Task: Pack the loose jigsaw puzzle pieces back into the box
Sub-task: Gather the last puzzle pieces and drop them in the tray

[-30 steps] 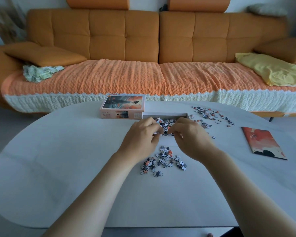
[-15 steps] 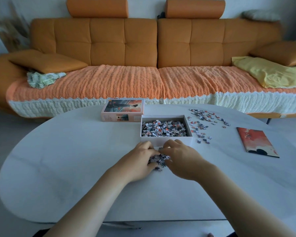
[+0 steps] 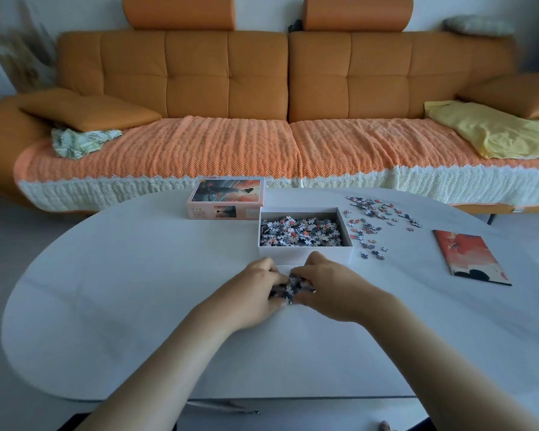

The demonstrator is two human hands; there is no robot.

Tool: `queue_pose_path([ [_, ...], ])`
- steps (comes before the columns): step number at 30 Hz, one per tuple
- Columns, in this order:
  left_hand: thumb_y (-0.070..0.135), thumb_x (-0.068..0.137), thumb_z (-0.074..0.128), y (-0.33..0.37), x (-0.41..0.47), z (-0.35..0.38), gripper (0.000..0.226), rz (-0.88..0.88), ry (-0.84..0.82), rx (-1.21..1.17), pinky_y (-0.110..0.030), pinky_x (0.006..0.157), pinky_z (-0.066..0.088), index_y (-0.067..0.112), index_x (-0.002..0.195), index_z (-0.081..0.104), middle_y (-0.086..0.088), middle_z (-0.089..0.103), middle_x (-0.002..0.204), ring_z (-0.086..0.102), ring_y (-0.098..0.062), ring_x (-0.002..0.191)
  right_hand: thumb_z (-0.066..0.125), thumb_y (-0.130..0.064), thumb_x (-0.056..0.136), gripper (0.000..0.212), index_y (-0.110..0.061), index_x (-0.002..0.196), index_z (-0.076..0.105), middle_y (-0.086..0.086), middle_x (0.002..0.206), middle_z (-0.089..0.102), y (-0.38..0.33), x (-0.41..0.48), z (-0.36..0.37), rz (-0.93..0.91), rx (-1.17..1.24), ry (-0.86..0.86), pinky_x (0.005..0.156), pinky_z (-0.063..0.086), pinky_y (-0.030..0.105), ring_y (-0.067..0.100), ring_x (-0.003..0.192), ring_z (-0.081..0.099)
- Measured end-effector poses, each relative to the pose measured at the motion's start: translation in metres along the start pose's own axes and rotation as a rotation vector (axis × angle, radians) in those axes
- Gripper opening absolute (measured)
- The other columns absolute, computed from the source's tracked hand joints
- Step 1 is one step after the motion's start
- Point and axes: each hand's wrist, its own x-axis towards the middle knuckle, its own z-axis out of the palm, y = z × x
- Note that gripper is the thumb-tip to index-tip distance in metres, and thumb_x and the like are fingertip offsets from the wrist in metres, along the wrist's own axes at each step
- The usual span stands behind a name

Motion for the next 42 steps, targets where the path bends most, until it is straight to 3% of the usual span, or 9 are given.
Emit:
queue_pose_path([
  [7,0.034,0.083,0.074,0.0,0.004,-0.004,0.028,-0.051,0.069,-0.042,-0.027,0.083,0.046,0.025,0.108,0.069,0.009,0.05,0.098,0.054,-0.009,0.093,0.076,-0.032,0.08,0.03,-0.03,0.108,0.065,-0.005,0.103,0.051,0.003,0.003,-0.005,0.03,0.14,0.038,0.078,0.047,0.026,0.014,0.087,0.054],
  [11,0.031,0.078,0.08,-0.003,0.006,-0.006,0.021,-0.077,0.106,-0.092,-0.024,0.078,0.046,0.026,0.095,0.07,0.011,0.052,0.093,0.055,-0.007,0.086,0.074,-0.014,0.076,0.023,-0.033,0.085,0.064,-0.007,0.082,0.062,0.003,0.004,-0.008,0.076,0.235,0.076,0.064,0.054,0.026,0.013,0.072,0.06],
  [16,0.023,0.077,0.081,-0.007,0.007,-0.009,0.017,-0.09,0.124,-0.137,-0.021,0.072,0.046,0.026,0.09,0.07,0.01,0.055,0.092,0.057,-0.006,0.078,0.075,-0.009,0.076,0.021,-0.028,0.084,0.071,-0.008,0.078,0.066,0.006,0.007,-0.014,0.103,0.263,0.073,0.057,0.049,0.015,0.012,0.07,0.064],
  [19,0.022,0.08,0.079,-0.005,0.01,-0.012,0.015,-0.111,0.132,-0.199,-0.018,0.07,0.047,0.029,0.088,0.069,0.013,0.056,0.092,0.06,-0.003,0.076,0.074,-0.008,0.078,0.018,-0.025,0.082,0.073,-0.007,0.075,0.067,0.006,0.008,-0.025,0.111,0.332,0.101,0.059,0.057,0.022,0.017,0.065,0.068],
  [24,0.023,0.08,0.078,0.001,0.025,-0.033,0.015,-0.132,0.32,-0.385,-0.013,0.066,0.044,0.032,0.089,0.07,0.015,0.063,0.086,0.058,0.003,0.071,0.075,-0.008,0.08,0.021,-0.029,0.075,0.071,-0.011,0.067,0.065,0.012,0.017,-0.042,0.135,0.469,0.366,0.049,0.049,0.019,0.014,0.049,0.062],
  [29,0.019,0.082,0.077,-0.004,0.052,-0.037,0.016,-0.101,0.561,-0.438,-0.013,0.074,0.046,0.023,0.096,0.073,0.01,0.066,0.097,0.06,0.0,0.081,0.074,-0.01,0.082,0.016,-0.025,0.084,0.072,-0.005,0.078,0.065,0.018,0.04,-0.042,0.155,0.472,0.55,0.057,0.041,0.02,0.008,0.059,0.054],
  [34,0.015,0.089,0.068,-0.008,0.07,-0.018,0.026,-0.024,0.481,-0.231,-0.015,0.084,0.04,0.014,0.115,0.07,0.002,0.062,0.108,0.058,-0.011,0.096,0.055,-0.011,0.095,0.026,-0.025,0.11,0.071,-0.005,0.092,0.063,0.017,0.053,-0.033,0.065,0.342,0.459,0.06,0.037,0.006,0.004,0.071,0.052],
  [39,0.013,0.1,0.049,-0.013,0.07,-0.018,0.032,0.008,0.451,-0.16,-0.024,0.093,0.043,0.014,0.129,0.062,0.001,0.061,0.122,0.057,-0.016,0.109,0.047,-0.018,0.101,0.03,-0.027,0.121,0.067,-0.005,0.105,0.063,0.022,0.052,-0.032,0.041,0.242,0.47,0.066,0.032,0.019,0.013,0.089,0.055],
  [42,0.011,0.099,0.045,-0.018,0.064,-0.023,0.03,0.006,0.472,-0.064,-0.039,0.094,0.045,0.017,0.118,0.068,0.002,0.064,0.116,0.057,-0.019,0.108,0.047,-0.026,0.1,0.027,-0.022,0.113,0.07,-0.006,0.11,0.067,0.019,0.047,-0.029,-0.032,0.141,0.467,0.076,0.042,0.025,0.014,0.096,0.059],
])
